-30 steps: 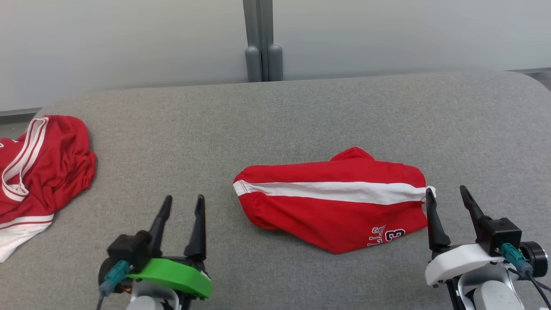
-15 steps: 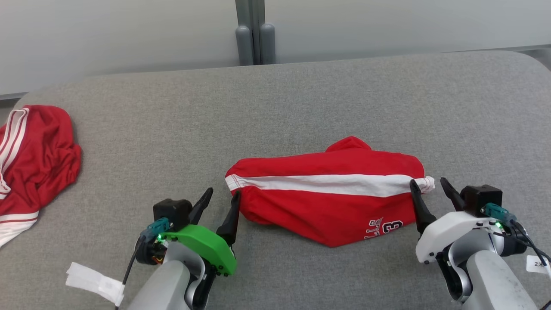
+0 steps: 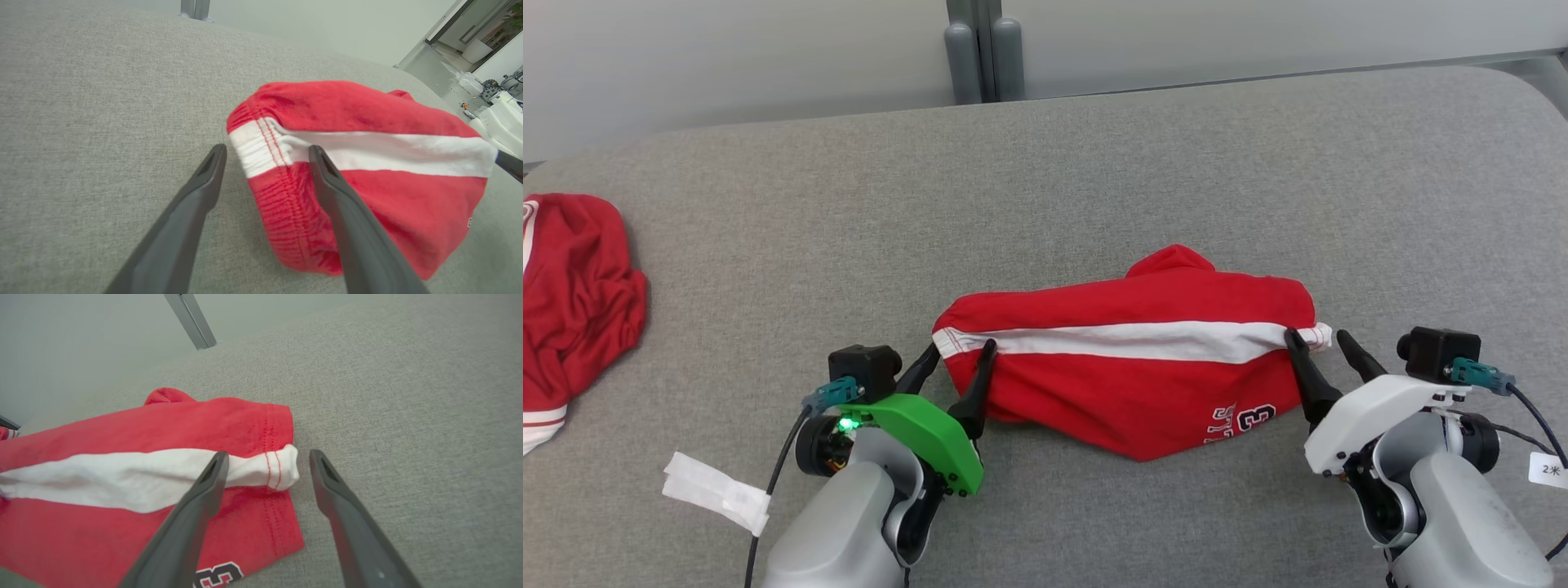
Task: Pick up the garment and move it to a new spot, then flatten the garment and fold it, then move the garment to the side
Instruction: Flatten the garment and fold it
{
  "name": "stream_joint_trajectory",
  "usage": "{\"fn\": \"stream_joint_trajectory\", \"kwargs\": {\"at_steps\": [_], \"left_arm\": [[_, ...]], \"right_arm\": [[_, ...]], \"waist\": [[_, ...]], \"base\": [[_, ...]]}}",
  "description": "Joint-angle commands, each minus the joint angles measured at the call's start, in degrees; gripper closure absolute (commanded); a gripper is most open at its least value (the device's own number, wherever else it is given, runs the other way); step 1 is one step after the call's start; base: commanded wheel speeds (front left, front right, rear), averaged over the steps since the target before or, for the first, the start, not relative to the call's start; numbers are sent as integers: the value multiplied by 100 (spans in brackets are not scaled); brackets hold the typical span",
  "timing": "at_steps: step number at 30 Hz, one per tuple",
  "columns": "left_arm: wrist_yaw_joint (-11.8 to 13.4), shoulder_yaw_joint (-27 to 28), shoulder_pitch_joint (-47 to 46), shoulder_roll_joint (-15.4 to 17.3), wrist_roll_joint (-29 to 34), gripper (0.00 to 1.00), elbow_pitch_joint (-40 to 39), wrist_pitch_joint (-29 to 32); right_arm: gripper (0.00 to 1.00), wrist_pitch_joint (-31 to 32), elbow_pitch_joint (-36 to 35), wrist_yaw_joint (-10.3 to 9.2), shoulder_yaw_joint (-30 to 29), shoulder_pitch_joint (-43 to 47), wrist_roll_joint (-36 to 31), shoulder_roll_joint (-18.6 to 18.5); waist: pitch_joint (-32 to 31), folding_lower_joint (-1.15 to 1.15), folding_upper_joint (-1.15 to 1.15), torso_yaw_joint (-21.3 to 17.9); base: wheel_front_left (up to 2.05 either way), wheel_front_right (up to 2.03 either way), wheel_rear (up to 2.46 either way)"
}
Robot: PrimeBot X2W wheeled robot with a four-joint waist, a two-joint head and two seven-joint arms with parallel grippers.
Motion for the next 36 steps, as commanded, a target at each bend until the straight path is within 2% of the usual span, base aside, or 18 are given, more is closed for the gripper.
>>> {"fn": "stream_joint_trajectory", "kwargs": {"at_steps": [1, 6, 12, 26, 27, 28, 29, 30, 31, 32, 36], "left_arm": [[-19, -45, -107, 40, -85, 0, 27, -35], [-19, -252, -209, 96, -223, 0, 60, -83], [-19, -446, -288, 127, -380, 0, 84, -132], [-19, -680, -351, 265, -713, 0, 45, -223], [-19, -697, -351, 274, -739, 7, 47, -227], [-19, -727, -356, 276, -776, 36, 47, -230], [-19, -759, -365, 278, -793, 61, 45, -231], [-19, -806, -384, 278, -831, 82, 38, -232], [-19, -846, -404, 282, -855, 100, 26, -233], [-19, -891, -432, 292, -867, 100, 24, -232], [-19, -966, -540, 315, -924, 100, 18, -244]], "right_arm": [[0, 73, 34, -8, 76, -64, 194, -16], [0, 289, -45, -8, 400, -103, 1002, -252], [0, 226, -109, -7, 733, -131, 1529, -500], [0, 50, -205, -7, 1352, -214, 2211, -870], [0, 41, -202, -6, 1377, -213, 2234, -880], [0, 25, -194, -6, 1414, -212, 2275, -893], [5, 17, -191, -7, 1439, -217, 2301, -904], [48, -5, -193, -6, 1471, -233, 2326, -918], [69, -19, -188, -7, 1491, -255, 2337, -925], [100, -60, -186, -6, 1520, -282, 2357, -927], [100, -226, -190, -6, 1589, -383, 2375, -935]], "waist": [[19, 0, 0, 10], [76, 0, 0, 57], [114, 0, 0, 116], [152, 0, 0, 132], [151, 0, 0, 131], [149, 0, 0, 129], [149, 0, 0, 128], [150, 0, 0, 125], [152, 0, 0, 121], [153, 0, 0, 113], [157, 0, 0, 93]], "base": [[0, 0, 0], [0, 0, 0], [0, 0, 0], [0, 0, 0], [0, 0, 0], [0, 0, 0], [0, 0, 0], [0, 0, 0], [0, 0, 0], [0, 0, 0], [0, 0, 0]]}}
